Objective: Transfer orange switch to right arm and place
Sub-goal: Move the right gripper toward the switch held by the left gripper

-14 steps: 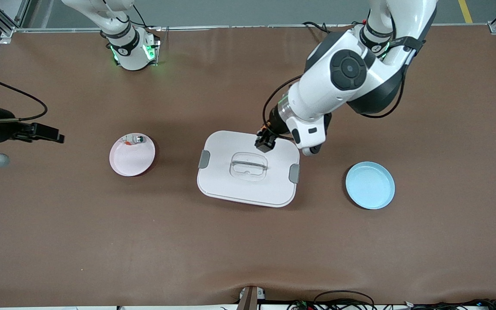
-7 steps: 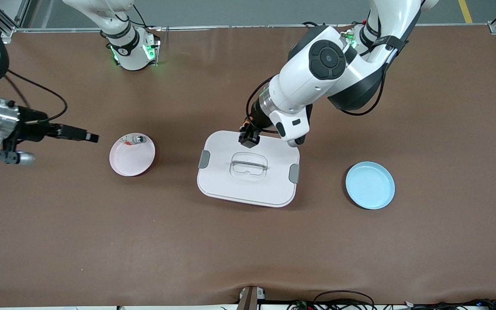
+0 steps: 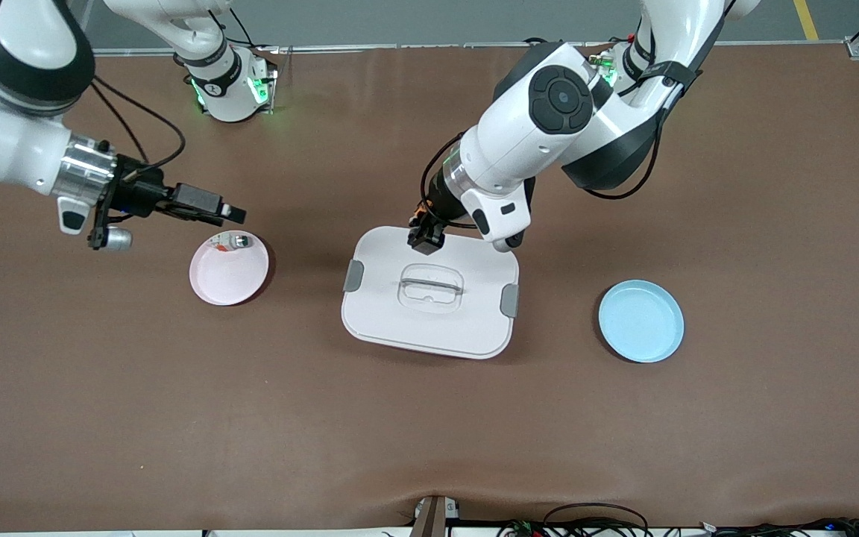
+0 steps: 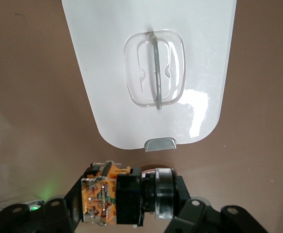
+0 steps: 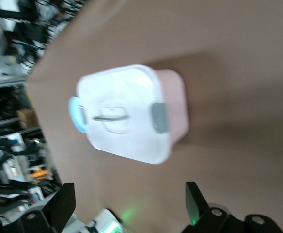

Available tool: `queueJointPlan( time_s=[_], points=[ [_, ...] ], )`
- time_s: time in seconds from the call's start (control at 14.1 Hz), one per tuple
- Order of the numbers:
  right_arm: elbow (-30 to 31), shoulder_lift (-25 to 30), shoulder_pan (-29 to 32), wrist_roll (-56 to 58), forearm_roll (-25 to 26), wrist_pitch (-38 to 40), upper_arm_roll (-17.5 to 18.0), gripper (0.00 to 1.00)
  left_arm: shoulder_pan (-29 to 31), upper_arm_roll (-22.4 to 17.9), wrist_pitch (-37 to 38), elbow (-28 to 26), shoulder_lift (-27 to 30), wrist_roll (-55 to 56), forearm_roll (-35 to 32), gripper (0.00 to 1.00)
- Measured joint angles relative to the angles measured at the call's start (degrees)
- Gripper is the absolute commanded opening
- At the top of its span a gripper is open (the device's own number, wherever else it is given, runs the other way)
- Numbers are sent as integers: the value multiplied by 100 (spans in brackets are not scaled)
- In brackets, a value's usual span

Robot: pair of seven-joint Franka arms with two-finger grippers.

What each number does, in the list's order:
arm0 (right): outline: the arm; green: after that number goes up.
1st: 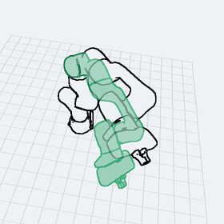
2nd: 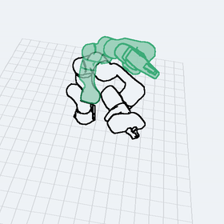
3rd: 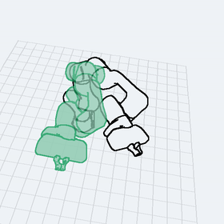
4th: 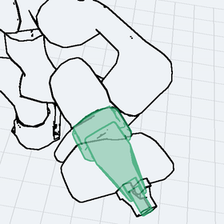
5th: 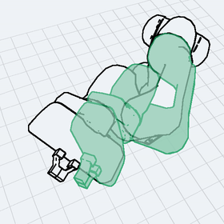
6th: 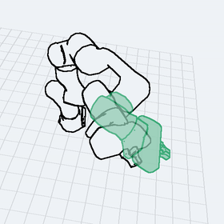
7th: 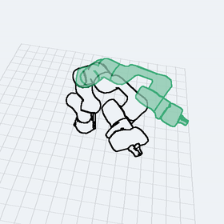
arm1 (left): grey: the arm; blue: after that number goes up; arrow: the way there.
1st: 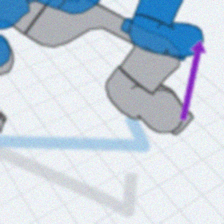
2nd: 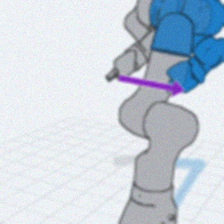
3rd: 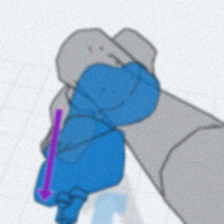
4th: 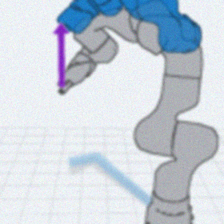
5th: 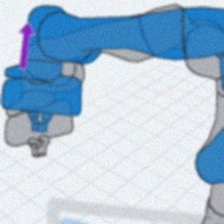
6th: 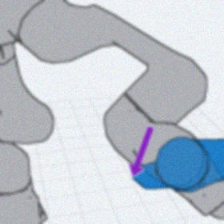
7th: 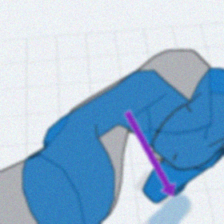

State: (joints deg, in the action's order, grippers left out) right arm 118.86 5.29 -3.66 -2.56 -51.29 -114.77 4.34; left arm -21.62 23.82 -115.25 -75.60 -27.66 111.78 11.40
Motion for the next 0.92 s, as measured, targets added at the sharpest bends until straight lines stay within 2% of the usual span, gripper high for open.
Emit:
queueJointPlan(
  time_s=[0.28,0.42,0.92],
  points=[
    [366,47,-1138,140,-1296,-1503,28,100,-41,0,0,4,-13,1,0,0],
    [433,26,-1550,308,-1837,-1906,36,100,-42,-1,-1,9,-17,1,0,0],
    [371,-290,-1891,1136,-2185,-2141,25,100,-42,-4,-1,20,-21,1,0,0]
  ],
)
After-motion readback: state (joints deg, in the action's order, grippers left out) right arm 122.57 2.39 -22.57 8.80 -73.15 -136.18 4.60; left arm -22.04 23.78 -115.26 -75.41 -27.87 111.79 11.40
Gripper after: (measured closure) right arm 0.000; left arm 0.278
